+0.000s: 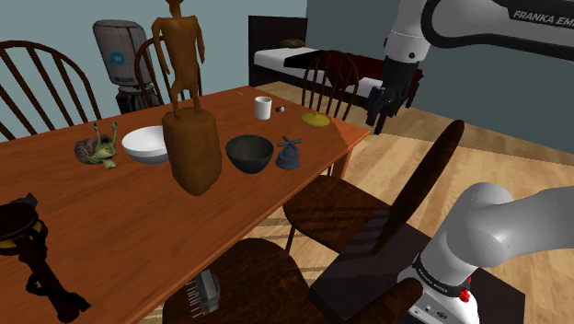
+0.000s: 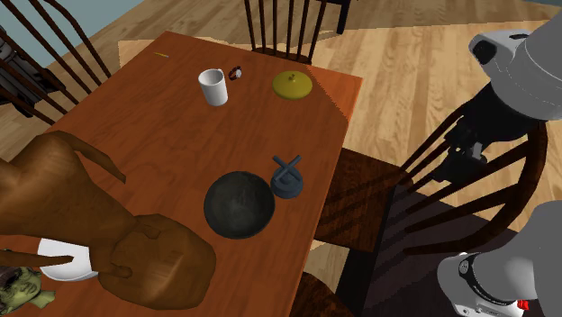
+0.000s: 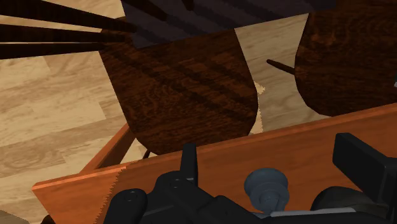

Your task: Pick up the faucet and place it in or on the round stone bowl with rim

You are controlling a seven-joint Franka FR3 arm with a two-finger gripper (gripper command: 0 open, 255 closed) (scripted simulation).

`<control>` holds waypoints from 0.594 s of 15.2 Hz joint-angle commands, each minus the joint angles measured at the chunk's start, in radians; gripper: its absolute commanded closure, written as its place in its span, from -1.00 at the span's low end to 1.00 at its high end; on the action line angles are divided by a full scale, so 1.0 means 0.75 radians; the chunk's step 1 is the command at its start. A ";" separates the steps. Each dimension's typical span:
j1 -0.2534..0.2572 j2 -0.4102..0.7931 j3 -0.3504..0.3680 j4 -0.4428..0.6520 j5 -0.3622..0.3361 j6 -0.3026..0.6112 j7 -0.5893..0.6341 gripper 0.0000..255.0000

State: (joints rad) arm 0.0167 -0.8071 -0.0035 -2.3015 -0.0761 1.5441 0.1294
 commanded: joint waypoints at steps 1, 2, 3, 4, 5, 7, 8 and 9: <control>0.000 0.000 0.000 0.000 0.000 0.000 0.000 -1.00; -0.001 0.030 0.007 -0.011 0.006 0.044 0.018 -1.00; -0.001 0.063 0.013 -0.020 0.012 0.088 0.036 -1.00; -0.002 0.096 0.019 -0.027 0.018 0.132 0.053 -1.00; -0.002 0.131 0.026 -0.032 0.023 0.175 0.071 -1.00; -0.004 0.206 0.038 -0.037 0.031 0.260 0.105 -1.00; -0.005 0.246 0.044 -0.036 0.035 0.302 0.122 -1.00; -0.005 0.286 0.050 -0.033 0.038 0.343 0.139 -1.00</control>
State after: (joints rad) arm 0.0117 -0.6211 0.0253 -2.3303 -0.0526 1.7719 0.2154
